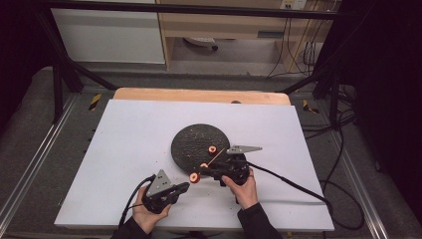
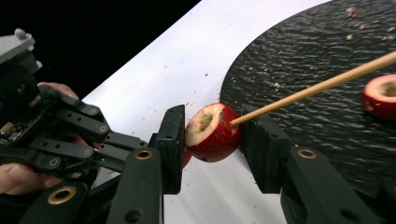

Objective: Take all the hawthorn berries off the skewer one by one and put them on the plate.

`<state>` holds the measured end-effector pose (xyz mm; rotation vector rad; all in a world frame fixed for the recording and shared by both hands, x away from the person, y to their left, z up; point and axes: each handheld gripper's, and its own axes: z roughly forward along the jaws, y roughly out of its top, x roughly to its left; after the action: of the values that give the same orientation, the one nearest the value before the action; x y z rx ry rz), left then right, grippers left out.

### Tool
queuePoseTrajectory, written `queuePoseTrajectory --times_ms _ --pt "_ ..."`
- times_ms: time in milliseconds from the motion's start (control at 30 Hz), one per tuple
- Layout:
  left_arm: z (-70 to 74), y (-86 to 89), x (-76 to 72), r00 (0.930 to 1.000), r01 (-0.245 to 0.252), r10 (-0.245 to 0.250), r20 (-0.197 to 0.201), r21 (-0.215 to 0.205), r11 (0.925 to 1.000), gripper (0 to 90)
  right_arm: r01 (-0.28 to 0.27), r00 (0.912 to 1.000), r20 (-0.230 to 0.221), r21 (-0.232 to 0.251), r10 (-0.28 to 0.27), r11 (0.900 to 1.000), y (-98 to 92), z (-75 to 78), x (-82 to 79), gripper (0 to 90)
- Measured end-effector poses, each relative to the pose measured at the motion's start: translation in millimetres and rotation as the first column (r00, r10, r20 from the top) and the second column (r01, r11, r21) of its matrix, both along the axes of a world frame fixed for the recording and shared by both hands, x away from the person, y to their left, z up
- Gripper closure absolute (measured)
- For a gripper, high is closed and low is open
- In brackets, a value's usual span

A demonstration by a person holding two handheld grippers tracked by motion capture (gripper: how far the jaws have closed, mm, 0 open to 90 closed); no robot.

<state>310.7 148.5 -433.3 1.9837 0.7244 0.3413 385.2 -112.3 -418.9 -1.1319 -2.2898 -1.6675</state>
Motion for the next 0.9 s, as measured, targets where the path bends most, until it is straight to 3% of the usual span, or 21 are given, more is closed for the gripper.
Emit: queuePoseTrajectory --times_ms 900 --pt "1.7 0.6 -1.5 1.0000 0.005 -0.005 0.008 -0.006 1.0000 88.4 0.121 0.9919 0.032 0.039 -0.123 0.992 -37.9 19.1 16.9 62.4"
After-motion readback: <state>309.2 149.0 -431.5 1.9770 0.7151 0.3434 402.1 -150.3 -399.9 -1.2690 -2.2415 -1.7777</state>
